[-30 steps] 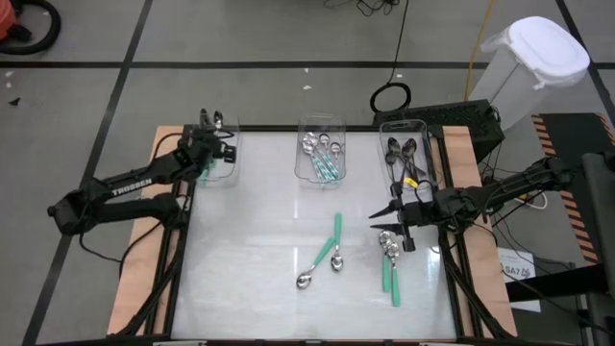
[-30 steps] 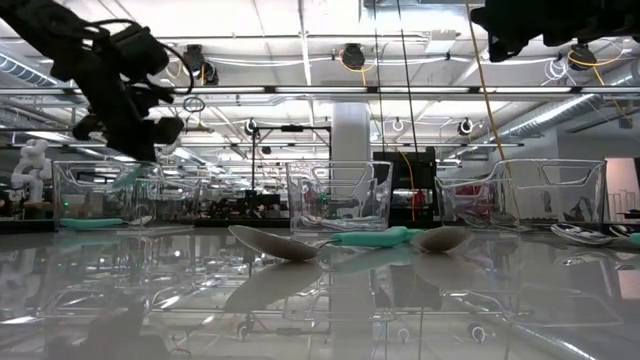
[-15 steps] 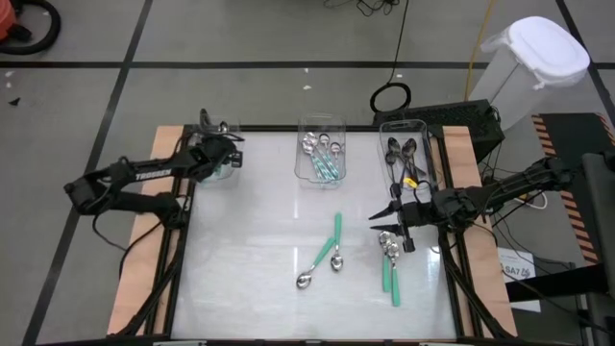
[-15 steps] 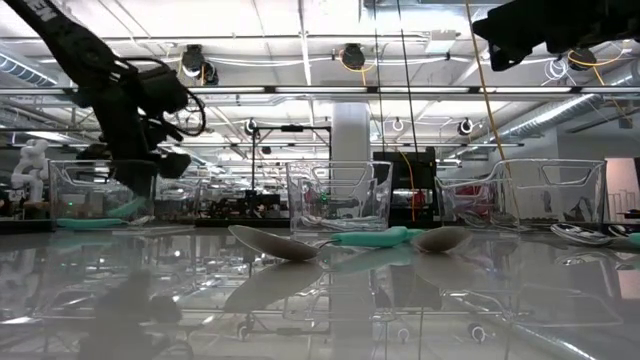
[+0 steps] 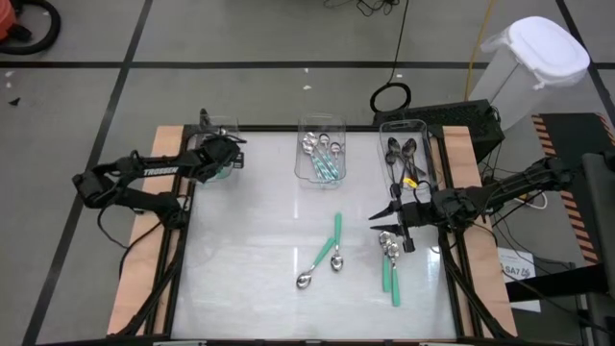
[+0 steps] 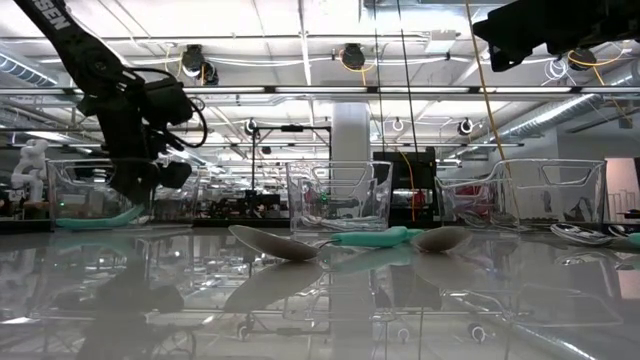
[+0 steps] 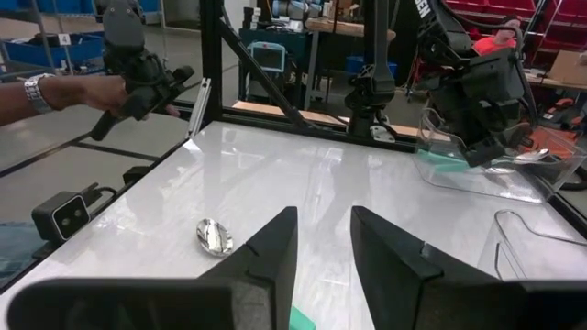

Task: Sort silverware by color (type)
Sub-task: Put the green spoon into the left transparent bin

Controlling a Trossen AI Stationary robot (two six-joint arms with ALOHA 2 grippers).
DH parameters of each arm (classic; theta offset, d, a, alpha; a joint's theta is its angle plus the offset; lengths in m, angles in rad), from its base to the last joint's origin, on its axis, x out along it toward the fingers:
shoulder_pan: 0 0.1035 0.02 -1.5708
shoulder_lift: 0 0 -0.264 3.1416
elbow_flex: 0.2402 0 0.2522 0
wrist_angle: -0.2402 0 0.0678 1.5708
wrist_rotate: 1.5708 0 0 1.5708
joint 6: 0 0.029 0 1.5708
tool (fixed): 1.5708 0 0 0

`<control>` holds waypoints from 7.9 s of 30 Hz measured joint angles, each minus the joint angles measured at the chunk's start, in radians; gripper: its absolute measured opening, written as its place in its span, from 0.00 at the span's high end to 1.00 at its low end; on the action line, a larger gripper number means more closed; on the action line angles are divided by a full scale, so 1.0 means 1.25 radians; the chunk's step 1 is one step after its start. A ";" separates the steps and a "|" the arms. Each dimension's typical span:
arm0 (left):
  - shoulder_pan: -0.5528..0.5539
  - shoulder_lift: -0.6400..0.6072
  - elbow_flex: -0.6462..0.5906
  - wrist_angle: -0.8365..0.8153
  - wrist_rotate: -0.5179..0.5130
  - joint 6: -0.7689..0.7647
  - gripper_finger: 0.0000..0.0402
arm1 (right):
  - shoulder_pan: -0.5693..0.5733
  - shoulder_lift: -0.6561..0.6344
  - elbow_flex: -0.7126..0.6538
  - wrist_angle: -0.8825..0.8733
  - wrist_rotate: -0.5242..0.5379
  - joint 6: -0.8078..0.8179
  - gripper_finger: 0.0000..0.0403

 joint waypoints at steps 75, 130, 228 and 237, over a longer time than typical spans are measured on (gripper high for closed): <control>-0.749 0.172 0.316 -0.111 -0.117 0.005 0.60 | -0.075 0.500 0.186 -0.090 -0.102 -0.153 0.59; -0.751 0.172 0.316 -0.073 -0.116 0.044 0.60 | -0.199 0.934 0.618 -0.694 -0.255 -0.484 0.87; -0.836 0.339 0.353 0.738 -0.149 0.568 0.30 | 0.024 0.679 0.278 0.687 0.402 -0.072 0.86; -0.825 0.448 0.514 0.660 -0.181 0.603 0.30 | 0.015 0.679 0.278 0.677 0.397 -0.078 0.86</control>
